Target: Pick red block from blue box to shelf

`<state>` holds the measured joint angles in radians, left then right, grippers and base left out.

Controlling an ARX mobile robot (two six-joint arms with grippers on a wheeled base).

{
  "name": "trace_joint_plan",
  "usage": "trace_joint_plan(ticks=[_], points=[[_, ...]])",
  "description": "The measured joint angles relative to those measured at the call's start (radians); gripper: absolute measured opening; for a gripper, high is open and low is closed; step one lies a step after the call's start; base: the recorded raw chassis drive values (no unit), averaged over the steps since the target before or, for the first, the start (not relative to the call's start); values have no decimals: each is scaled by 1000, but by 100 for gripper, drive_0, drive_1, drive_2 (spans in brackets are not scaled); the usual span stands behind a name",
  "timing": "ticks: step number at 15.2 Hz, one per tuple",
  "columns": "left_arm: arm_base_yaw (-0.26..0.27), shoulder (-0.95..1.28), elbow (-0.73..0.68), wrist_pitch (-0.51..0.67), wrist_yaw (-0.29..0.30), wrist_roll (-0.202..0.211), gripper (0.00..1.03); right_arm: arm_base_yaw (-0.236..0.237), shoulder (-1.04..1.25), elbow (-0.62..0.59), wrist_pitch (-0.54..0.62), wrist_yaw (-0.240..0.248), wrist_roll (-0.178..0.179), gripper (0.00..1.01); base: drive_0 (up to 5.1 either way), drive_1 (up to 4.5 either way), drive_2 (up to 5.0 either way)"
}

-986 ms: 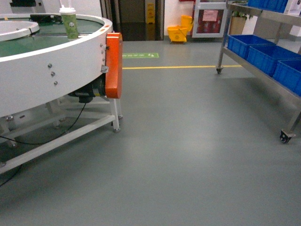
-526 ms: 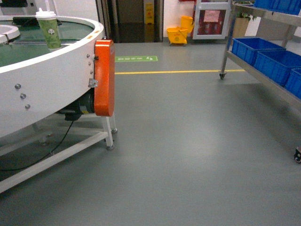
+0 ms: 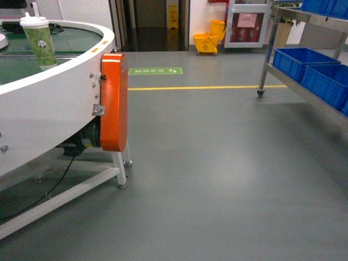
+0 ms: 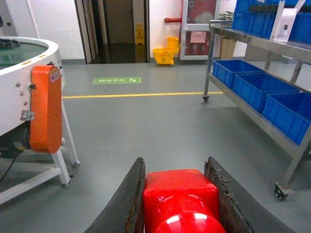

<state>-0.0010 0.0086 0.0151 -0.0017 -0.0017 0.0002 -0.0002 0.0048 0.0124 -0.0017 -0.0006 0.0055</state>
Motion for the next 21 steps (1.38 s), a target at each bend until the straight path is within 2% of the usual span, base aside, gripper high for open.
trace_joint_plan(ticks=[10, 21], points=[[1, 0, 0, -2, 1, 0, 98, 0, 0, 0, -4, 0, 0, 28, -3, 421, -428], [1, 0, 0, -2, 1, 0, 98, 0, 0, 0, -3, 0, 0, 28, -141, -141, -141]])
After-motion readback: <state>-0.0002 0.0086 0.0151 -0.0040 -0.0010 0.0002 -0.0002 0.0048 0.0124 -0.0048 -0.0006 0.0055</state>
